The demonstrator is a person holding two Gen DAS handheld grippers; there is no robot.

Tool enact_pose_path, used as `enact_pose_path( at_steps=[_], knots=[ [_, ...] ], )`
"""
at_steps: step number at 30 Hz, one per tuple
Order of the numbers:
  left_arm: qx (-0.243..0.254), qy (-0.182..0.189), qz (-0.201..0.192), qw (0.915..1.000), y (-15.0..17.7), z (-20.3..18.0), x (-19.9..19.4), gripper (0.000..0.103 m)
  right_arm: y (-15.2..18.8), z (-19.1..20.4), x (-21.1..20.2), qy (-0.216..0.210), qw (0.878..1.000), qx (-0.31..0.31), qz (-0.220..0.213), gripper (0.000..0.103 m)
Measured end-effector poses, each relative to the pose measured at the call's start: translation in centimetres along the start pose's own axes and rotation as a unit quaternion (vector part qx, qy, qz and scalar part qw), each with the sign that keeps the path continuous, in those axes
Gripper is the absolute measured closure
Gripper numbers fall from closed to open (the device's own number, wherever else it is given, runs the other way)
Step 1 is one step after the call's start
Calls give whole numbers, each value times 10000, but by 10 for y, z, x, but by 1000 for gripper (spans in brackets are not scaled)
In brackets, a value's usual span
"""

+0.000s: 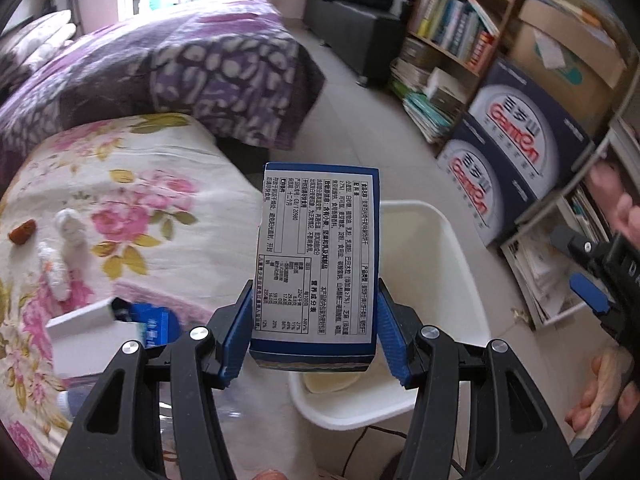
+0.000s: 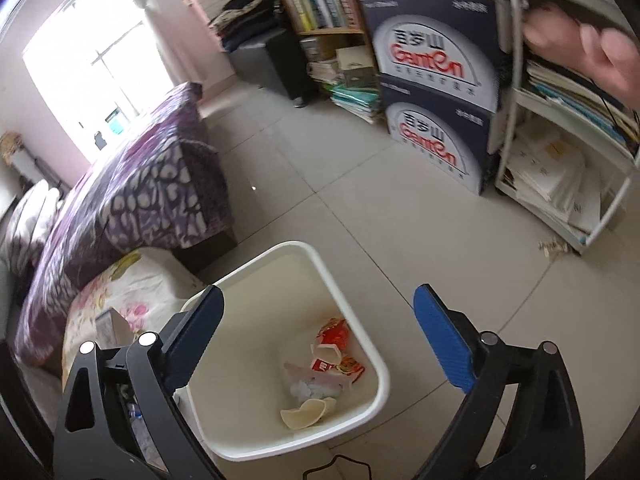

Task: Collect trash
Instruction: 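Carry the box and pink-edged strip over the cream bin and open both tools, then reach the left tool to a white tissue bundle on the bed and grasp it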

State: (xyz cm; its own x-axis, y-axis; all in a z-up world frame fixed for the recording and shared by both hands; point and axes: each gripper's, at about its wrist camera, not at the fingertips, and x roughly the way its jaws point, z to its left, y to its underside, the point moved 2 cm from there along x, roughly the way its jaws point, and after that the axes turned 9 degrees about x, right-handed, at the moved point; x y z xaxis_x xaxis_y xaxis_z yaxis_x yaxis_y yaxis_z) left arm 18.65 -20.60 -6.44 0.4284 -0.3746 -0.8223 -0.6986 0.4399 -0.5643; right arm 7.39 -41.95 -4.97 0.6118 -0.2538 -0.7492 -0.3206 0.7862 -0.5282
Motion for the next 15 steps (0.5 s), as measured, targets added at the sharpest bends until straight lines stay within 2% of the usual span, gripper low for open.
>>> enact_pose_path(
  at_steps=[5,8,15],
  knots=[
    [123,401,86,9991,2,-20,7,47,-7,-15,-1,27,9997,239,25,8],
    [153,651,117,9977,2,-28,9,35,-8,-18,-1,40,9996,271,12,8],
    [253,340,29,9991,1,-19,5,30,-2,-8,3,54,9999,135,72,7]
  ],
)
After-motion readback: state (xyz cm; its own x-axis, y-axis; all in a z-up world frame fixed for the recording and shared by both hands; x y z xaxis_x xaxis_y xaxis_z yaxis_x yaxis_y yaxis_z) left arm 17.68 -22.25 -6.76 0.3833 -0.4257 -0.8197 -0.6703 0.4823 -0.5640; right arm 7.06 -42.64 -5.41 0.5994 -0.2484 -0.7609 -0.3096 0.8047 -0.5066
